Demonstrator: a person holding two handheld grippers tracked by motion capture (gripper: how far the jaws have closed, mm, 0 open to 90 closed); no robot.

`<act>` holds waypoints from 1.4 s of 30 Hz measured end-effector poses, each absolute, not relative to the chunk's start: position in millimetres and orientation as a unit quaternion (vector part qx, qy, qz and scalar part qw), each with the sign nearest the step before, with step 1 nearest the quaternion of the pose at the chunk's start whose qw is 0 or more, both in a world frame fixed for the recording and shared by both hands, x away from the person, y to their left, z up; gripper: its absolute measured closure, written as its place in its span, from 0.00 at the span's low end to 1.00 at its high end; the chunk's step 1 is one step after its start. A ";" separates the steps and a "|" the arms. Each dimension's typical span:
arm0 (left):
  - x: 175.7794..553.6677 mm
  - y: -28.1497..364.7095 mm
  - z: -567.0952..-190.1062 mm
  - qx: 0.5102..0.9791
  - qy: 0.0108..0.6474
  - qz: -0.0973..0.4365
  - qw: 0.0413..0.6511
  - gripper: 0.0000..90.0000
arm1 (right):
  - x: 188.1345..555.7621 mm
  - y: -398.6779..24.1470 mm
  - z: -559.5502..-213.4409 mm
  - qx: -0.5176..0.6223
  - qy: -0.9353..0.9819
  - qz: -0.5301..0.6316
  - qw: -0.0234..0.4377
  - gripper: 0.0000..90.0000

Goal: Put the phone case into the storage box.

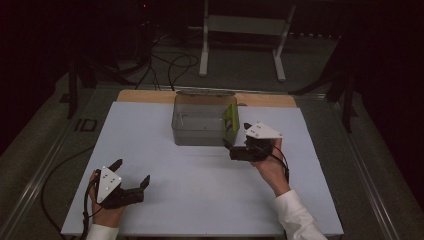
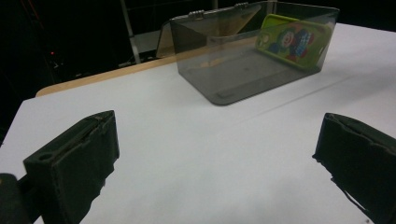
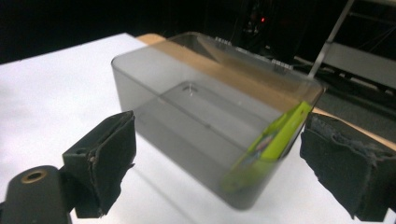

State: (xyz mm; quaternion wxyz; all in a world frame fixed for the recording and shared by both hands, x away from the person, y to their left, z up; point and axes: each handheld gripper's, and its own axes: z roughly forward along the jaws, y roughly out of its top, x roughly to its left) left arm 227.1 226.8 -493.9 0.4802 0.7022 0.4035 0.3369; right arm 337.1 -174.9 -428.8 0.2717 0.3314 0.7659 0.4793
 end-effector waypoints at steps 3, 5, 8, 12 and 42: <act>227.0 227.0 -493.7 0.702 0.404 0.336 0.481 0.00 | 333.4 -177.3 -430.1 0.329 0.769 0.474 0.274 0.12; 227.0 227.3 -493.6 0.702 0.404 0.336 0.481 0.00 | 326.8 -180.6 -429.9 0.330 0.768 0.471 0.282 0.12; 226.9 227.7 -493.3 0.702 0.404 0.335 0.482 0.00 | 319.6 -185.9 -431.8 0.333 0.761 0.479 0.284 0.12; 226.8 228.2 -493.0 0.702 0.403 0.334 0.483 0.00 | 311.3 -195.5 -437.3 0.345 0.756 0.477 0.286 0.12; 223.5 234.6 -486.7 0.690 0.392 0.331 0.511 0.00 | 260.7 -238.0 -460.0 0.371 0.719 0.494 0.320 0.12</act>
